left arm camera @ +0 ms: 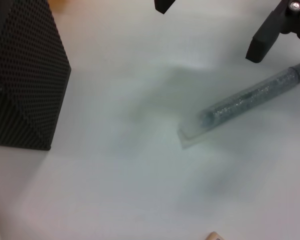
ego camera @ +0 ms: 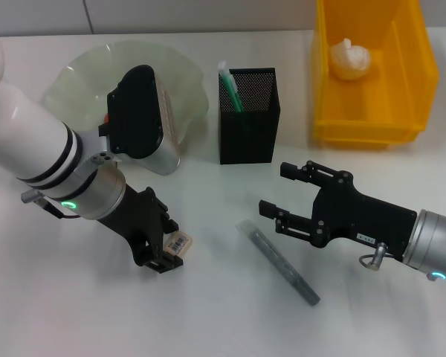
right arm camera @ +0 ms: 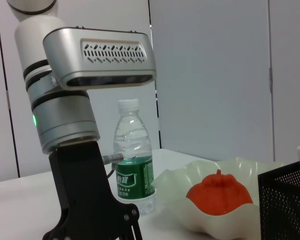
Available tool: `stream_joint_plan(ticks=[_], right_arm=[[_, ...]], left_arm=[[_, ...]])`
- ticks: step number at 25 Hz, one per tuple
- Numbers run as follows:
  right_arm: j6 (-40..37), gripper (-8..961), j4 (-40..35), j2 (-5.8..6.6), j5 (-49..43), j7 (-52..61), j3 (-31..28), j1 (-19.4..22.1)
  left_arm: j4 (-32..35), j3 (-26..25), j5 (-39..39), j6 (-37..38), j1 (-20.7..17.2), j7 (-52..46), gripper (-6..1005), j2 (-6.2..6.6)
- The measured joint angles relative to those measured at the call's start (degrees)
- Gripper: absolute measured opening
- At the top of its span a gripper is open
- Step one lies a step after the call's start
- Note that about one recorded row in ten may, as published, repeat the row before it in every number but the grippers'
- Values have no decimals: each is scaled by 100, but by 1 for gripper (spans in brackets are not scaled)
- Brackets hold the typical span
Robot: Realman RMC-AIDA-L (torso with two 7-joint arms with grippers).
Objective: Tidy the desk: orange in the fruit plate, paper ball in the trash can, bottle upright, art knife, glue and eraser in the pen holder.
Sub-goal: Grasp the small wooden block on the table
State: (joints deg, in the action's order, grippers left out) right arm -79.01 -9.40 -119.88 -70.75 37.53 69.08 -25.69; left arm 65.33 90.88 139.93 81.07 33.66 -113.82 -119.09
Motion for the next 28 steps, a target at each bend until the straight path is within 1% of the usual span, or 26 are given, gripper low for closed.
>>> stream_joint_plan(ticks=[10,16,21,28], right_arm=[[0,725,0,0,0,0,0,-14],[0,725,0,0,0,0,0,-15],[0,726,0,0,0,0,0,-15],[0,726,0,0,4,0,0,-15]], left_arm=[[-11,7,-1,-13,9,65,556,0],[-12,9,-1,-49,9,68,453,0],[-13,8,-1,-63,9,71,430,0],[7,57,-1,-67,5,86,353,0]])
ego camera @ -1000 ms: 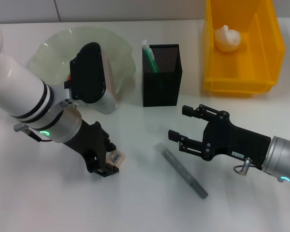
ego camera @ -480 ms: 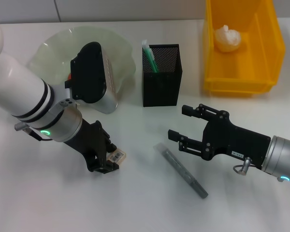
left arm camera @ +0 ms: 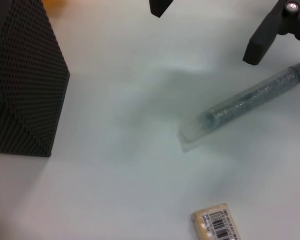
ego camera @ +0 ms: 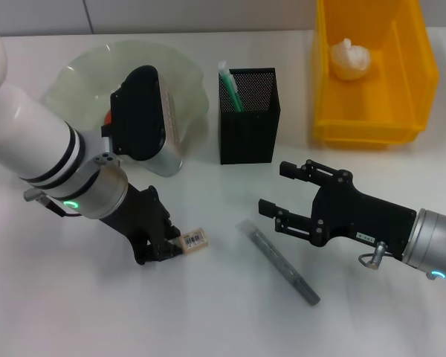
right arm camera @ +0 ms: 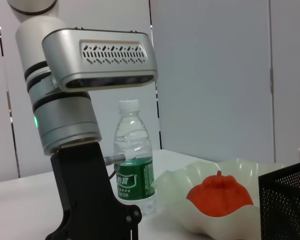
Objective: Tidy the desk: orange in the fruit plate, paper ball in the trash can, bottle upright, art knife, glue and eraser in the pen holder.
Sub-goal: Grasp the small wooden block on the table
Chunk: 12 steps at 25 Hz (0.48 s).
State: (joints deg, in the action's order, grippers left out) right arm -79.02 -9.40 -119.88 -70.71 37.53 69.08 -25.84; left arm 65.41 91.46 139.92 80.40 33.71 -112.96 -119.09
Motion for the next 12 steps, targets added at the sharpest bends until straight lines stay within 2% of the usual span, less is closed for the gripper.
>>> stream_joint_plan(ticks=[10,12], right_arm=[[7,725,5,0,5,0,-52,0],[8,725,7,0,5,0,-53,0]], left_arm=[[261,3,-27,113,7,-82,233,0],[302,12,-30,201,30,-103,235,0]])
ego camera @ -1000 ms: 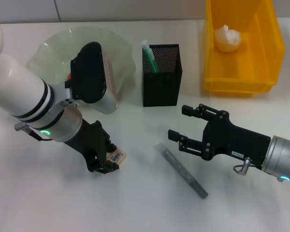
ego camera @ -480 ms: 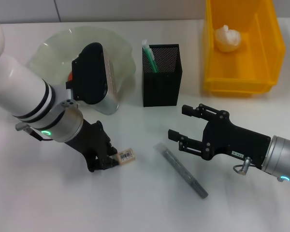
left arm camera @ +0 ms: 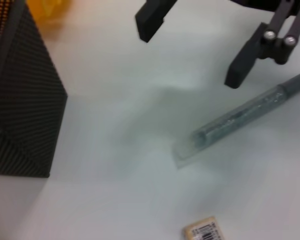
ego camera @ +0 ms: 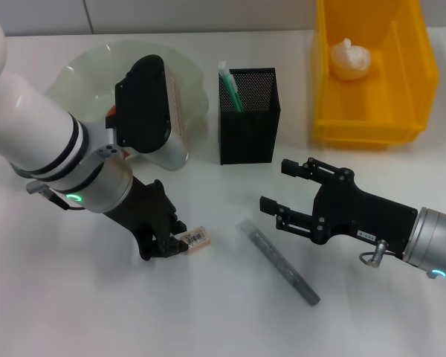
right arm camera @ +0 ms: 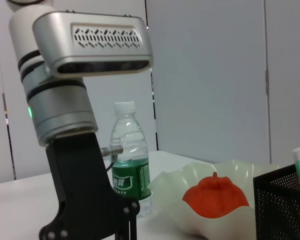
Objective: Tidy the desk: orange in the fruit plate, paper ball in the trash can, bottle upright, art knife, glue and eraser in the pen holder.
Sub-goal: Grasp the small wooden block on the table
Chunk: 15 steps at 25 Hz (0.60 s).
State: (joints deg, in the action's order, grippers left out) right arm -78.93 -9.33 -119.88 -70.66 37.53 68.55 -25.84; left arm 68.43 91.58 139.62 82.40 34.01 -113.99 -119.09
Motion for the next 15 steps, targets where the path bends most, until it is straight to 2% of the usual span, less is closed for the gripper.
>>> stream_joint_plan(ticks=[7,15], right_arm=[[1,725,2,0,0,0,0,-31],[-1,725,2,0,0,0,0,-54]], left_arm=[[-19,139,-12,182,218,-350,255,-8],[-49,413,-15,-171,263,-360,281,-9]])
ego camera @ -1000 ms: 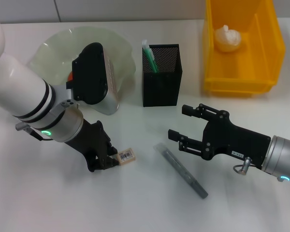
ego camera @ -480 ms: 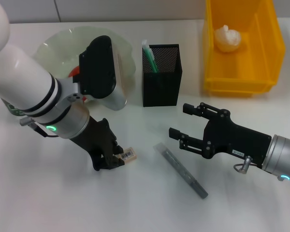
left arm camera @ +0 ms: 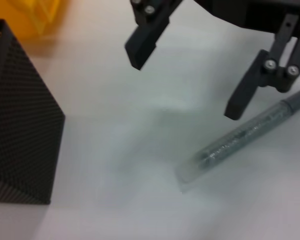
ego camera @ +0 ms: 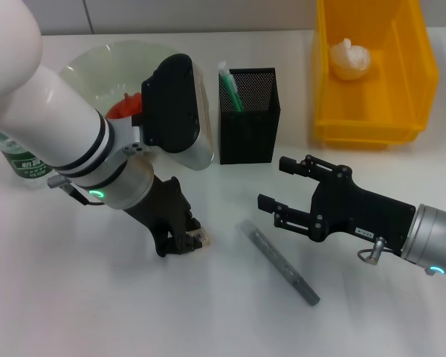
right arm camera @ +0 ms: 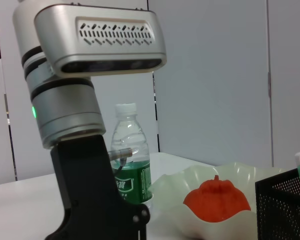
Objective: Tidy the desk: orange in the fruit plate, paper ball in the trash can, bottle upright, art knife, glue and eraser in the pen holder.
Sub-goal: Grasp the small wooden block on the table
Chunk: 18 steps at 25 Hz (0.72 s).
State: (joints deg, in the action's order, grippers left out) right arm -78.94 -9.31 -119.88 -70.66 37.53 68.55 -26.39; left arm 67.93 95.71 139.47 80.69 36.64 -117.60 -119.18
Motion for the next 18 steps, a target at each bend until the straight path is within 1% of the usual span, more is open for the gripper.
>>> stream_joint_plan(ticks=[6,12,15,18], right_arm=[[-3,726,32,0,0,0,0,7],[-25,726,35,0,-1,0,-13,18],[-26,726,35,0,-1,0,-17,19],[-26,726,35,0,-1,0,-17,23]], left_arm=[[-6,-10,-16,-74,1,-1,300,0],[-222,115,-17,-149,30,-8,319,0],[-274,121,-17,-219,34,-9,543,0],[-281,124,-16,-281,36,-9,526,1]])
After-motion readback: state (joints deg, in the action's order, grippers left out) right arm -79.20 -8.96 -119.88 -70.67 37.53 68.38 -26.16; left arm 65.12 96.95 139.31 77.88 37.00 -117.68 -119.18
